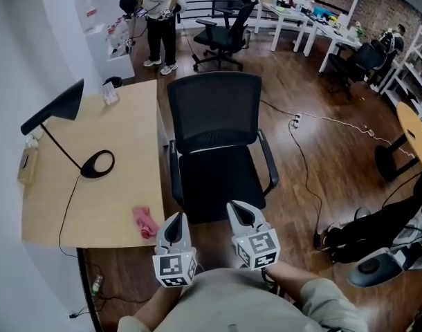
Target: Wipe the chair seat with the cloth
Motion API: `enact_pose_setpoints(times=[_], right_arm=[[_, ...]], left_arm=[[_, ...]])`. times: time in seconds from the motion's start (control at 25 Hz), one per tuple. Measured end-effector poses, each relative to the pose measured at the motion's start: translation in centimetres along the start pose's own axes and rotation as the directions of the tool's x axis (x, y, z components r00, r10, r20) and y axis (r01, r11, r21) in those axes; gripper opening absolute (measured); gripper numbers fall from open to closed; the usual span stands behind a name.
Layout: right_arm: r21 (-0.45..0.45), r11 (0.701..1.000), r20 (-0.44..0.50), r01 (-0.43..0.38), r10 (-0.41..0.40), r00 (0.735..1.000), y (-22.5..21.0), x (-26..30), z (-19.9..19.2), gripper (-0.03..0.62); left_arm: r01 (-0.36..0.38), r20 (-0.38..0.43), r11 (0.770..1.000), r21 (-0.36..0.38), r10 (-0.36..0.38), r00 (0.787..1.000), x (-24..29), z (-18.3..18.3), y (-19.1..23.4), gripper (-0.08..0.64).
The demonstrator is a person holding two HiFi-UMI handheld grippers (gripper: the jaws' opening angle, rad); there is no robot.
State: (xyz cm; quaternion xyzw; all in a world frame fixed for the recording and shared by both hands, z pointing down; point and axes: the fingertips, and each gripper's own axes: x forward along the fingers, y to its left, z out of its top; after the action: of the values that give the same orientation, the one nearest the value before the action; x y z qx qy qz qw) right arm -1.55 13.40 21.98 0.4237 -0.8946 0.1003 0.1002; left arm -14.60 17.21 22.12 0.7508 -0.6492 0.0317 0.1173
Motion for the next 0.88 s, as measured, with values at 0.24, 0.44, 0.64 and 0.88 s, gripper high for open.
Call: enact_pose_setpoints(times=[0.24,0.44,0.64,0.88], right_arm=[[0.049,0.995,0.072,0.088,-0.091,0.993,-5.8,-8.9,0.8,0.000],[0.085,0.993,0.091,0.083,-0.091,0.992,-8.0,-14.5,-0.6,0.000],[0.128,0.992,0.069,0.024,-0.033,0.997,-8.5,-17.9,-4.0,0.000],[0.104,0.995,0.052,-0.012,0.007,0.999,-8.6,-19.7,-5.4,0.000]], left_arm=[[0.081,0.028,0.995,0.049,-0.082,0.996,-0.8,0.9,-9.3,0.006],[0.054,-0.007,0.996,0.071,-0.053,0.999,-2.0,-1.1,-14.2,0.005],[-0.025,-0.041,0.998,0.058,0.027,0.999,-4.3,-3.9,-17.2,0.006],[-0.063,-0.070,0.994,0.086,0.069,0.995,-6.8,-5.4,-18.8,0.006]])
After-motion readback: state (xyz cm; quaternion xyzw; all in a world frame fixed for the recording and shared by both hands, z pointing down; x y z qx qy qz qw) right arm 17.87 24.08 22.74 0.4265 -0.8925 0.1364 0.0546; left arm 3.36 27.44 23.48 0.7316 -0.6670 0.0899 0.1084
